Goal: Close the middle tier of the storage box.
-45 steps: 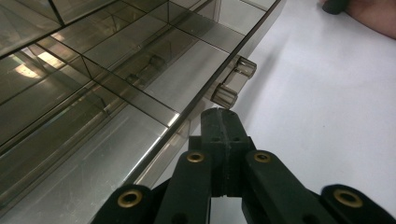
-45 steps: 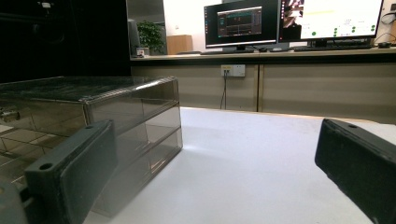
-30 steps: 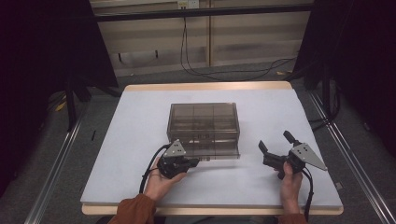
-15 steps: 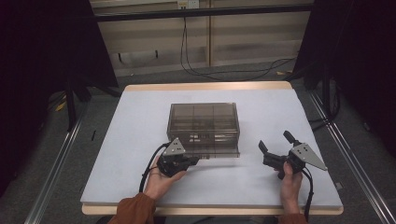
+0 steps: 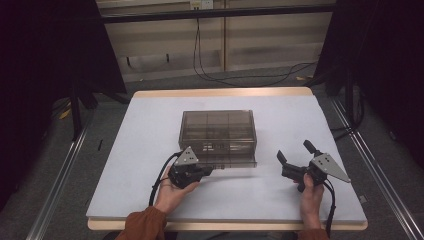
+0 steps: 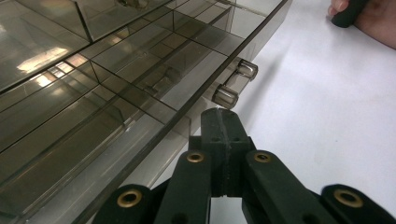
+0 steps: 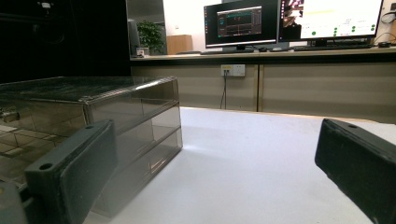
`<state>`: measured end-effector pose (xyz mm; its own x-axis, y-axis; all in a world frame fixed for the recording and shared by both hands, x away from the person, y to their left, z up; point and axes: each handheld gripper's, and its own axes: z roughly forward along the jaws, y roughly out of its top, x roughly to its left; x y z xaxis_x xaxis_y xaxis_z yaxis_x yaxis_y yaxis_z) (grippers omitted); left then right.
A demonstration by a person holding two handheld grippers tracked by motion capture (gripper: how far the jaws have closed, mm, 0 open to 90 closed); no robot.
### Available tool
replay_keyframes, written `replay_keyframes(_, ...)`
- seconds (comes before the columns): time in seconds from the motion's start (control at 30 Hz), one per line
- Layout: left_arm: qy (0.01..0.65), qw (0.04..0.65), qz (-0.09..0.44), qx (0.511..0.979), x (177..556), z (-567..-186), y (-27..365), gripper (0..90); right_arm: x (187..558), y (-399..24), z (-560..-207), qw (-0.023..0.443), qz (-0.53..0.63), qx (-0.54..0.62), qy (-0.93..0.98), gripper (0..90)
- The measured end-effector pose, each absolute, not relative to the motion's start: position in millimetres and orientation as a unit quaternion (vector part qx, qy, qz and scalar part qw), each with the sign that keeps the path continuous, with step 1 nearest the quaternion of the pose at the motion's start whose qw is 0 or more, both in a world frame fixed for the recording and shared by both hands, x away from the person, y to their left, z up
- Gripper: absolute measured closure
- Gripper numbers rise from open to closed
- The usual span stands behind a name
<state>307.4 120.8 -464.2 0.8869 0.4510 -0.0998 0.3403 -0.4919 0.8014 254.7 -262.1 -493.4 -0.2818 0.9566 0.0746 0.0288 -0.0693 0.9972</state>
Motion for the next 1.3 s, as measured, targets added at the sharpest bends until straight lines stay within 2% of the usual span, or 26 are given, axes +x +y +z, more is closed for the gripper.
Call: replay_keyframes(1.3,0.248,0.453,0.063,0.854,319.7,-462.3,122.2,90.0,255.5,-262.9,-493.3,0.398,0.581,0.447,0.552,0.0)
